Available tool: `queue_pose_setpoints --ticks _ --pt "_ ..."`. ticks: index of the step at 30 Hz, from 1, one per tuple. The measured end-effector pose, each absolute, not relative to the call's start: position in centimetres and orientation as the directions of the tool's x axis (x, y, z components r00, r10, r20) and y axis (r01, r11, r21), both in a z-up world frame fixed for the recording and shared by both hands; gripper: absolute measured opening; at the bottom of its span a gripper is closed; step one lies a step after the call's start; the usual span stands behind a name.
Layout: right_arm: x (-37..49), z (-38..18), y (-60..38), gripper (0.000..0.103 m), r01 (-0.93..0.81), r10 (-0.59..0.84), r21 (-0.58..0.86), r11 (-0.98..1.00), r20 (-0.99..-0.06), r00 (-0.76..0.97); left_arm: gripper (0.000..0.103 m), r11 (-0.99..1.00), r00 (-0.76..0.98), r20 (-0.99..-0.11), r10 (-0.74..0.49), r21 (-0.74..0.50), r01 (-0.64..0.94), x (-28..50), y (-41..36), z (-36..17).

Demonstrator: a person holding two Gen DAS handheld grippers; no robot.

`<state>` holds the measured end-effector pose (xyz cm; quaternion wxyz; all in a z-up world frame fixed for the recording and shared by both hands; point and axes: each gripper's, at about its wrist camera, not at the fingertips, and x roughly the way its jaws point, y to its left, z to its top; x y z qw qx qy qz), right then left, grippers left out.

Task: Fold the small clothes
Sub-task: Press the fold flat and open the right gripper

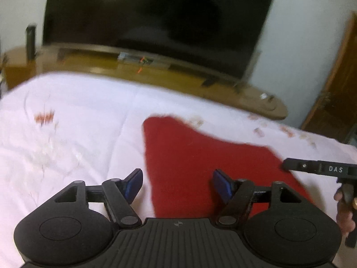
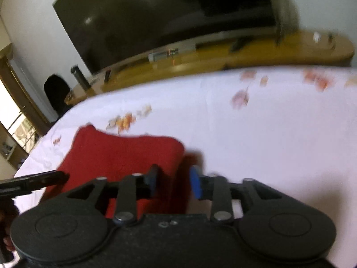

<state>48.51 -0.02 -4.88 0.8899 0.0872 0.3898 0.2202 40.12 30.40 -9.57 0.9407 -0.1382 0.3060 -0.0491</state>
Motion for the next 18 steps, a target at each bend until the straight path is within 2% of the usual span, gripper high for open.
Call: queue_pose_setpoints --ticks 4,6,8,10,11,14,15,18 --pt "45.8 -2.9 0.9 0.03 -0.414 0.512 0.311 0.856 -0.627 0.588 0.069 0.968 0.802 -0.557 -0.215 -0.231 0.099 38.7 27.7 -8.7" --pt "43.9 -2.7 2.6 0.027 -0.482 0.506 0.232 0.845 -0.64 0.579 0.069 0.974 0.783 -0.585 -0.211 -0.197 0.116 38.4 26.3 -9.5" --pt "42.2 -3.3 4.1 0.02 -0.563 0.515 0.167 0.809 -0.662 0.544 0.069 0.989 0.769 -0.622 -0.148 -0.086 0.121 38.4 24.6 -10.4" --pt "41.3 -5.0 5.6 0.019 -0.599 0.435 0.039 0.8 -0.725 0.534 0.069 0.989 0.779 -0.615 -0.125 -0.019 0.144 38.2 23.6 -10.5" --pt "41.2 -5.8 5.8 0.019 -0.602 0.408 -0.01 0.799 -0.727 0.553 0.069 0.99 0.774 -0.619 -0.129 -0.036 0.136 38.1 23.7 -10.0" --pt "41.4 -4.7 5.3 0.022 -0.537 0.388 0.029 0.843 -0.724 0.57 0.069 0.982 0.796 -0.576 -0.186 -0.132 0.134 35.7 25.1 -8.0" --pt "40.8 -3.8 5.0 0.027 -0.528 0.398 0.04 0.849 -0.705 0.587 0.069 0.981 0.799 -0.571 -0.188 -0.148 0.125 34.5 25.4 -7.8" --pt "38.5 -2.2 4.4 0.027 -0.558 0.447 0.058 0.828 -0.668 0.594 0.069 0.983 0.808 -0.569 -0.156 -0.166 0.074 30.1 26.7 -8.2"
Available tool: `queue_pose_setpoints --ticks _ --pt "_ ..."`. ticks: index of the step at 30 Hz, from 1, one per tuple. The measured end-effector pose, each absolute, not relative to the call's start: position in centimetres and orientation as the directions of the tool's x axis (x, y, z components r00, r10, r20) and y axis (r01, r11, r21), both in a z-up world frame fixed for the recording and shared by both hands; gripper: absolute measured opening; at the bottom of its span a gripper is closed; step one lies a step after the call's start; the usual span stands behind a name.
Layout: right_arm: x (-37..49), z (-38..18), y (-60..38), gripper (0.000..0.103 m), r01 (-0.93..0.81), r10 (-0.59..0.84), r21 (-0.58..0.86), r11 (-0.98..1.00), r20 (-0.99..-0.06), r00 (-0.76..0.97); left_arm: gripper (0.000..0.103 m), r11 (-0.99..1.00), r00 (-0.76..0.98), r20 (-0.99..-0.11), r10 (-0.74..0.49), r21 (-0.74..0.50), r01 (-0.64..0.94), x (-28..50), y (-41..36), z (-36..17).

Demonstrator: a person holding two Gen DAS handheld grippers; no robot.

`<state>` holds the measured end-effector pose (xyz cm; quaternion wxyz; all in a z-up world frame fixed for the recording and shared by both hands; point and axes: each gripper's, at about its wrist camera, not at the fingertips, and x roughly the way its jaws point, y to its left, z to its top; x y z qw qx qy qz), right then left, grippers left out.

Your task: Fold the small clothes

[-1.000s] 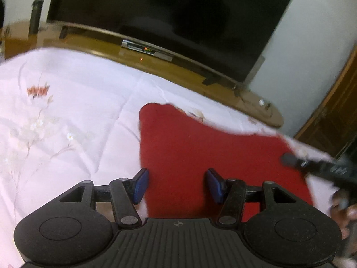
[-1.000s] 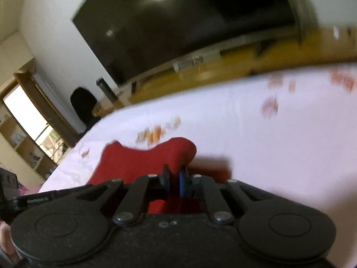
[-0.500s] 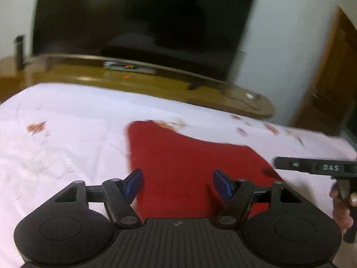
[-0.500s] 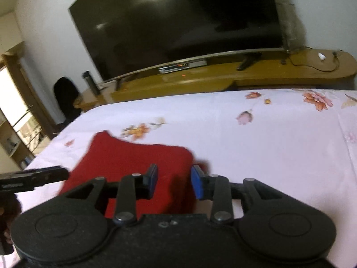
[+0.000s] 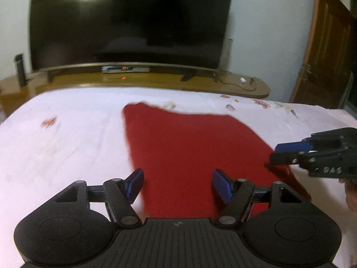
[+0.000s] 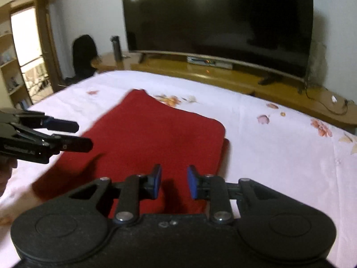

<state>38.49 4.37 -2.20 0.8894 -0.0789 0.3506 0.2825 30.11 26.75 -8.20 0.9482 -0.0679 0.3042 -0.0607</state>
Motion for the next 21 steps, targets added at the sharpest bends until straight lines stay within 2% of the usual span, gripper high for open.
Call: queue_pose_setpoints --ticks 3,6,7,9,11,14,16,17,20,21 --pt "36.3 -2.6 4.7 0.025 -0.619 0.493 0.064 0.782 -0.671 0.554 0.069 0.974 0.79 -0.597 -0.142 -0.225 0.006 27.8 27.9 -10.1" --pt "35.9 -4.8 5.8 0.023 -0.66 0.432 -0.025 0.751 -0.737 0.52 0.069 0.985 0.731 -0.675 -0.106 -0.173 -0.017 28.1 26.9 -12.6" --pt "36.2 -5.7 5.8 0.022 -0.646 0.393 -0.051 0.761 -0.756 0.523 0.069 0.984 0.735 -0.671 -0.101 -0.178 -0.027 28.1 26.9 -12.8" --pt "37.2 -6.0 4.9 0.021 -0.61 0.417 0.023 0.792 -0.749 0.514 0.069 0.983 0.731 -0.678 -0.082 -0.176 -0.054 27.9 26.7 -11.9" --pt "37.4 -5.2 4.9 0.021 -0.595 0.4 0.02 0.803 -0.759 0.515 0.069 0.99 0.755 -0.654 -0.034 -0.126 -0.065 26.5 25.9 -10.4" --pt "35.0 -2.6 3.5 0.044 -0.557 0.39 0.016 0.83 -0.731 0.56 0.071 0.99 0.794 -0.608 0.003 -0.109 -0.087 22.7 24.5 -7.7" --pt "32.9 -0.5 1.6 0.087 -0.529 0.418 0.059 0.847 -0.69 0.591 0.103 0.986 0.812 -0.583 0.034 -0.113 -0.123 19.6 23.2 -5.4" --pt "31.6 0.6 0.5 0.093 -0.509 0.43 0.089 0.856 -0.667 0.608 0.103 0.984 0.826 -0.561 0.05 -0.115 -0.137 18.0 22.5 -4.1" --pt "27.5 3.5 -2.6 0.096 -0.495 0.476 0.162 0.853 -0.629 0.615 0.103 0.982 0.85 -0.524 0.058 -0.121 -0.142 13.9 19.9 -0.7" --pt "26.1 4.3 -3.3 0.1 -0.494 0.486 0.174 0.852 -0.617 0.62 0.103 0.982 0.853 -0.518 0.059 -0.125 -0.144 12.6 19.0 0.0"
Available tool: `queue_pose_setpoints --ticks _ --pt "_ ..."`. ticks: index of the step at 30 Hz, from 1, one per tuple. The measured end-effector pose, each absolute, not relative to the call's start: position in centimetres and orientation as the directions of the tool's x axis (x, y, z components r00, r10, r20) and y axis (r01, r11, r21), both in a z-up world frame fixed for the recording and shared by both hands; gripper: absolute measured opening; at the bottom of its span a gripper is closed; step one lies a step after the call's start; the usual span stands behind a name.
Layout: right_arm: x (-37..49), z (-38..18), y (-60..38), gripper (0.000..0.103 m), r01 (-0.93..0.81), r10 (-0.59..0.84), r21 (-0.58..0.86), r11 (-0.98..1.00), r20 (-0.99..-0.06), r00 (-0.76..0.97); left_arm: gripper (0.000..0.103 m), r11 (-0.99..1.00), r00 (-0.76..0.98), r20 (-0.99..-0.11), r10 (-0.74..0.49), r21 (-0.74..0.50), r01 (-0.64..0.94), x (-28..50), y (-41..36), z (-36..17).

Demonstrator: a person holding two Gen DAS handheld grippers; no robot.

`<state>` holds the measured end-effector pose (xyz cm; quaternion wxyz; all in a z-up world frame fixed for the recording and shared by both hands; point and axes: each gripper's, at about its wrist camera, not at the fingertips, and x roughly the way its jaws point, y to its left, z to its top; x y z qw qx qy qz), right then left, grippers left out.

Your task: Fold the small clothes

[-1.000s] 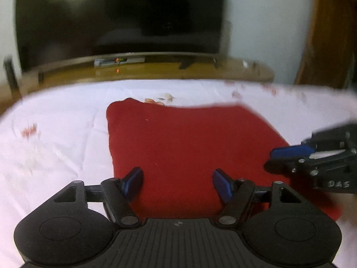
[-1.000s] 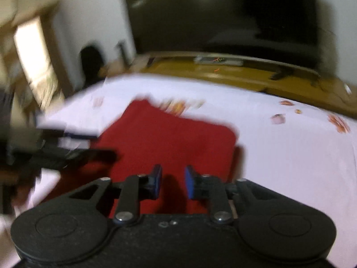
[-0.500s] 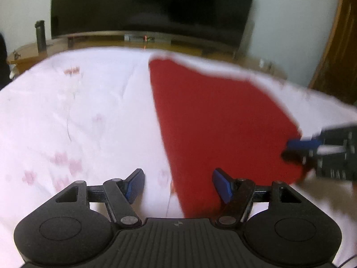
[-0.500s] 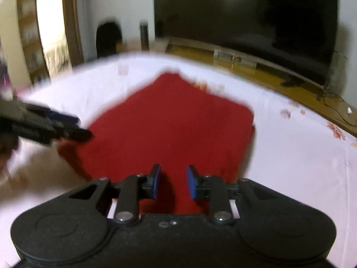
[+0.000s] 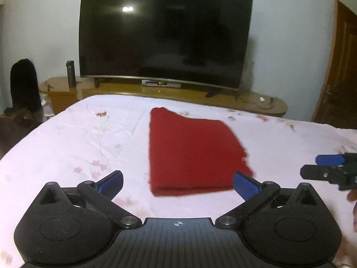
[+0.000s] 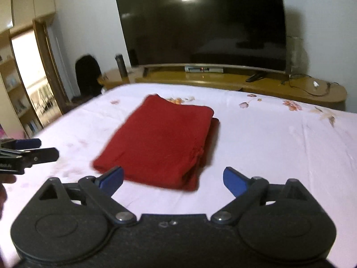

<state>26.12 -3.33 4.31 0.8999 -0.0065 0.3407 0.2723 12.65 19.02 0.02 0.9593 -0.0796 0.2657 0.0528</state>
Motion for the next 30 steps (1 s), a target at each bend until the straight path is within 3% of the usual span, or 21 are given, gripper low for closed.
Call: queue_pose_setpoints --ticks 8,15,30 --pt "16.3 8.9 -8.2 0.102 -0.463 0.502 0.224 0.858 -0.556 0.662 0.103 0.986 0.902 -0.428 0.053 -0.12 -0.115 3.0 12.7 3.7" --pt "11.2 11.0 -9.4 0.102 -0.411 0.427 0.144 0.9 -0.483 0.764 0.103 0.984 0.912 -0.403 0.071 -0.124 -0.131 -3.3 10.2 4.8" --pt "6.5 11.4 -9.5 0.102 -0.387 0.372 0.077 0.919 -0.501 0.782 0.103 0.982 0.93 -0.363 0.058 -0.147 -0.118 -7.2 8.7 5.0"
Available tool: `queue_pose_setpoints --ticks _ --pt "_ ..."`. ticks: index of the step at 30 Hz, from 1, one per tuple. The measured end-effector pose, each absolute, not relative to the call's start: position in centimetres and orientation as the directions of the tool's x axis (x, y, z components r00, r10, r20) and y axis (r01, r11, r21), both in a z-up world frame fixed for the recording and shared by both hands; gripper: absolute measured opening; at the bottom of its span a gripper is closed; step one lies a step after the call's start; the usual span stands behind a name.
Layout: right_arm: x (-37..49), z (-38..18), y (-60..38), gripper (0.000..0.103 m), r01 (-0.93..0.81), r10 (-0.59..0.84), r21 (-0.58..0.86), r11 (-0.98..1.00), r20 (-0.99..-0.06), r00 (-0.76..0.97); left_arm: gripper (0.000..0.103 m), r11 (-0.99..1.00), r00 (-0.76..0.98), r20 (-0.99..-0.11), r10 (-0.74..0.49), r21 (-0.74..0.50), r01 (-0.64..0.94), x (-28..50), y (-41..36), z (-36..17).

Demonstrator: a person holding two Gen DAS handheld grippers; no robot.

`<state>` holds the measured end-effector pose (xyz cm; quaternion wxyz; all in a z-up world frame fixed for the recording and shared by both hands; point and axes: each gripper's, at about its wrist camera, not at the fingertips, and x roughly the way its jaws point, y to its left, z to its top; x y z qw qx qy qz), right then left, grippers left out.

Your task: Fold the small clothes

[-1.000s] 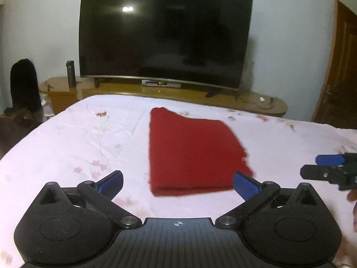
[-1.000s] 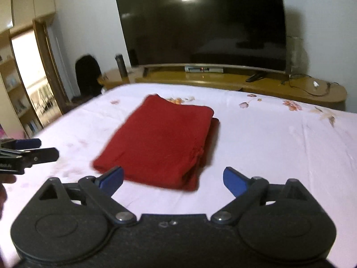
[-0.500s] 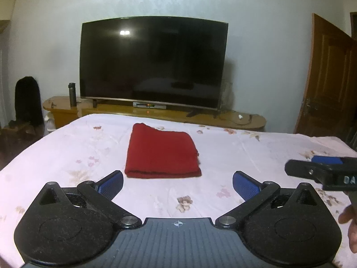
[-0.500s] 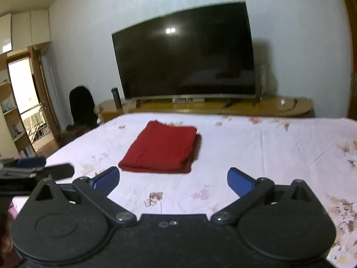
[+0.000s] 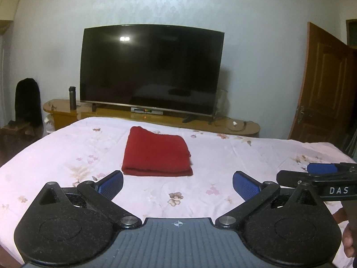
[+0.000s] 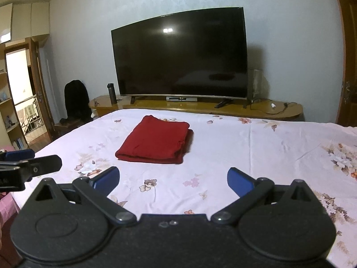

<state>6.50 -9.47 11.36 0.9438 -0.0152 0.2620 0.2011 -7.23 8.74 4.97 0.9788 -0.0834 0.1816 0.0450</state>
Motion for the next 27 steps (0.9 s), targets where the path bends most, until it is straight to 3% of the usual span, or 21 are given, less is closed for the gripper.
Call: queue_pose_setpoints --ticks 27 --pt "6.07 12.02 -9.24 0.102 -0.377 0.353 0.046 0.925 -0.471 0.809 0.103 0.988 0.934 -0.356 0.039 -0.128 -0.089 -6.9 8.22 5.4"
